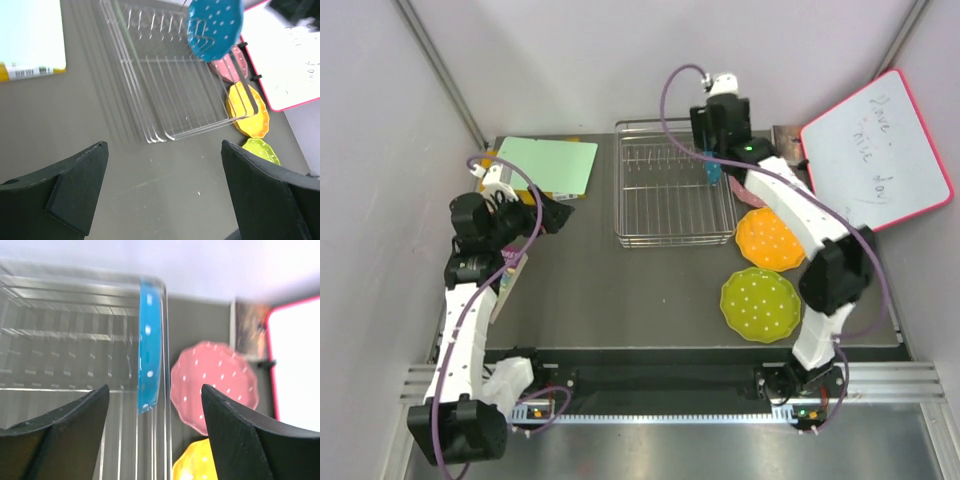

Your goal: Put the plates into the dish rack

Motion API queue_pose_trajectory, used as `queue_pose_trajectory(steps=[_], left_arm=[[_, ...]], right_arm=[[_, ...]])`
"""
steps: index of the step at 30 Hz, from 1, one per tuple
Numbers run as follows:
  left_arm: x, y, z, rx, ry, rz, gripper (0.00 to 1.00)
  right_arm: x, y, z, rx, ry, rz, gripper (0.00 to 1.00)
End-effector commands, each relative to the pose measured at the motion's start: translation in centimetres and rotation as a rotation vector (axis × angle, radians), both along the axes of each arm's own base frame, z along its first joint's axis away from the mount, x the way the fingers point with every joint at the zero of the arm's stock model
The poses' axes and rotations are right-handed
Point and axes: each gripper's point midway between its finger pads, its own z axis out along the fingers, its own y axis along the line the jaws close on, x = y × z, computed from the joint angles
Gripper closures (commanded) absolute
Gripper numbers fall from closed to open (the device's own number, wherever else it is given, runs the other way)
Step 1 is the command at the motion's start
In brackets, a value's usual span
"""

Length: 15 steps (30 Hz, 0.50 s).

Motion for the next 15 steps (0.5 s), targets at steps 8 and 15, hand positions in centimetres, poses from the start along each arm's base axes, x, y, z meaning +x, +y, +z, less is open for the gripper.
queue_pose_trajectory(steps=[8, 15], left_arm=[[-4.5, -10.9, 4.4, 0.218, -0.269, -0.494, 0.04], [-10.2, -19.6, -2.5, 0.511, -0.302, -0.925, 0.66]], right_arm=[[-13.7, -11.7, 6.4, 0.23, 0.02, 0.262, 0.07], [-21.2, -17.0, -1.6, 0.313, 0.351, 0.562, 0.13]])
